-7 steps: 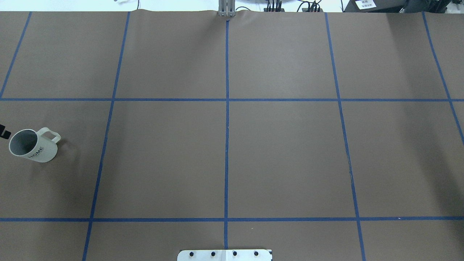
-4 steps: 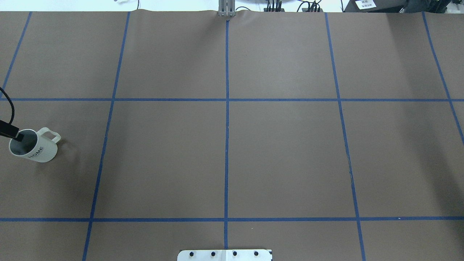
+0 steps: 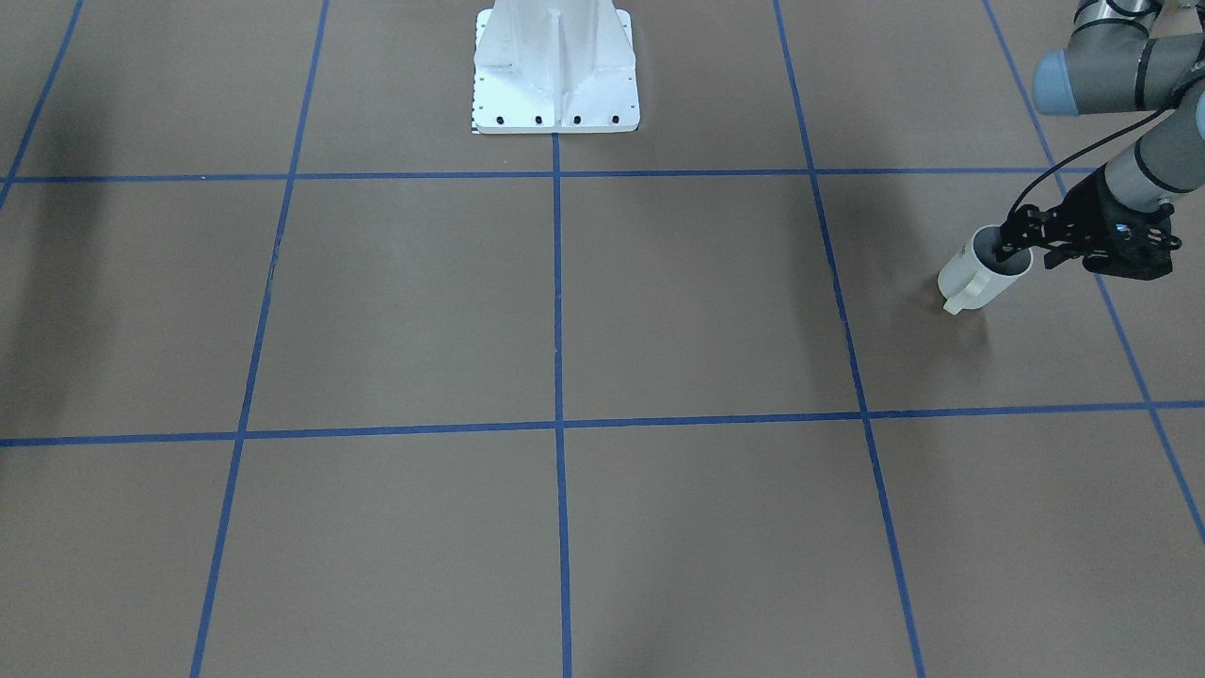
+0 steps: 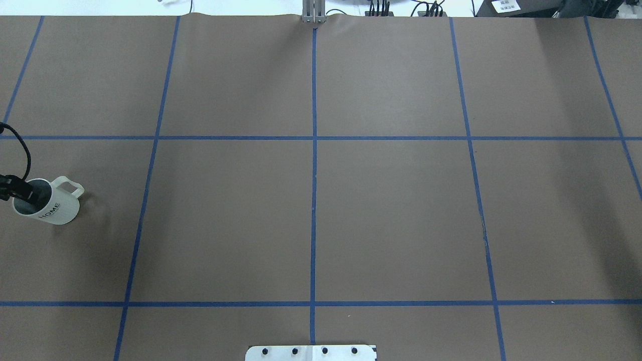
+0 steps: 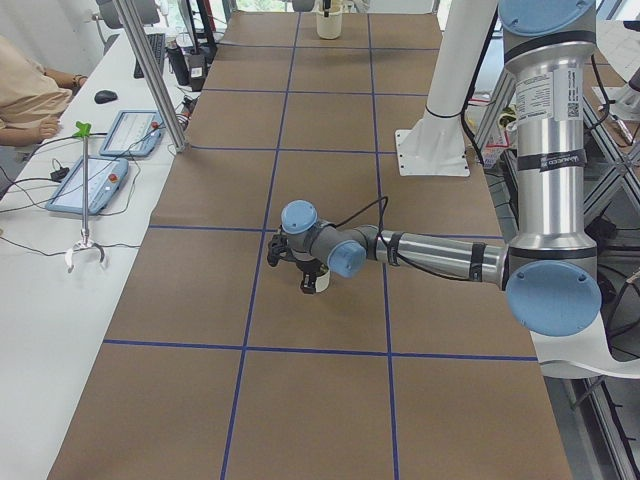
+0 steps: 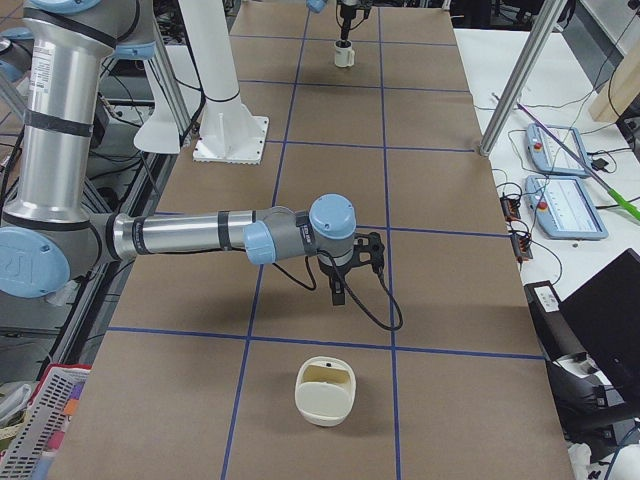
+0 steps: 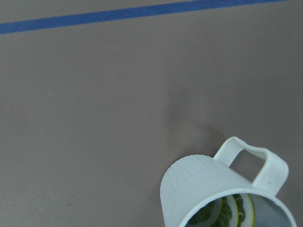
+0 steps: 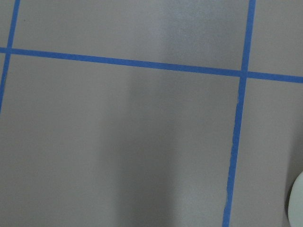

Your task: Left arm hands cup to right arm to dump lemon

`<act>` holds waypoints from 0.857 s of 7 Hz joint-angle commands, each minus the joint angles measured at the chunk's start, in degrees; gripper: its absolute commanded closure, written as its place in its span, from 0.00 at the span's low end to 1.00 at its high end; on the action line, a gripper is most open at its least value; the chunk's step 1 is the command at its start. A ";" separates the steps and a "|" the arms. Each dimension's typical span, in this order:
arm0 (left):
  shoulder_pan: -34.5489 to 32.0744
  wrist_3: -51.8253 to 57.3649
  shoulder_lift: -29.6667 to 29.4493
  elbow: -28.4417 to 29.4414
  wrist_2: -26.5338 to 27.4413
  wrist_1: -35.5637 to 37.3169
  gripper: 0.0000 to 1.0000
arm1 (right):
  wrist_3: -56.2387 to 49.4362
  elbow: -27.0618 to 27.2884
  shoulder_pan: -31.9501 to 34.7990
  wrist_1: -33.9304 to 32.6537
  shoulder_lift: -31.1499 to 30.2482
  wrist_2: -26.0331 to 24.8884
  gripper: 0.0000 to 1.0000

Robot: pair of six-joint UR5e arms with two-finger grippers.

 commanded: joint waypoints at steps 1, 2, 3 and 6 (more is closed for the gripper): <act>0.13 -1.26 -0.09 -0.63 -0.24 0.18 1.00 | 0.03 -0.10 -0.09 0.17 0.07 0.10 0.00; 0.13 -8.49 -0.70 -1.86 -2.85 0.18 1.00 | 0.11 -0.01 -0.35 0.43 0.16 0.36 0.00; 0.13 -13.44 -2.18 -3.09 -4.35 0.36 1.00 | -0.06 -0.01 -2.44 2.95 0.68 1.49 0.00; 4.23 -38.86 -15.68 -6.79 -7.45 4.48 1.00 | 12.80 -0.54 -11.30 19.28 5.22 0.55 0.01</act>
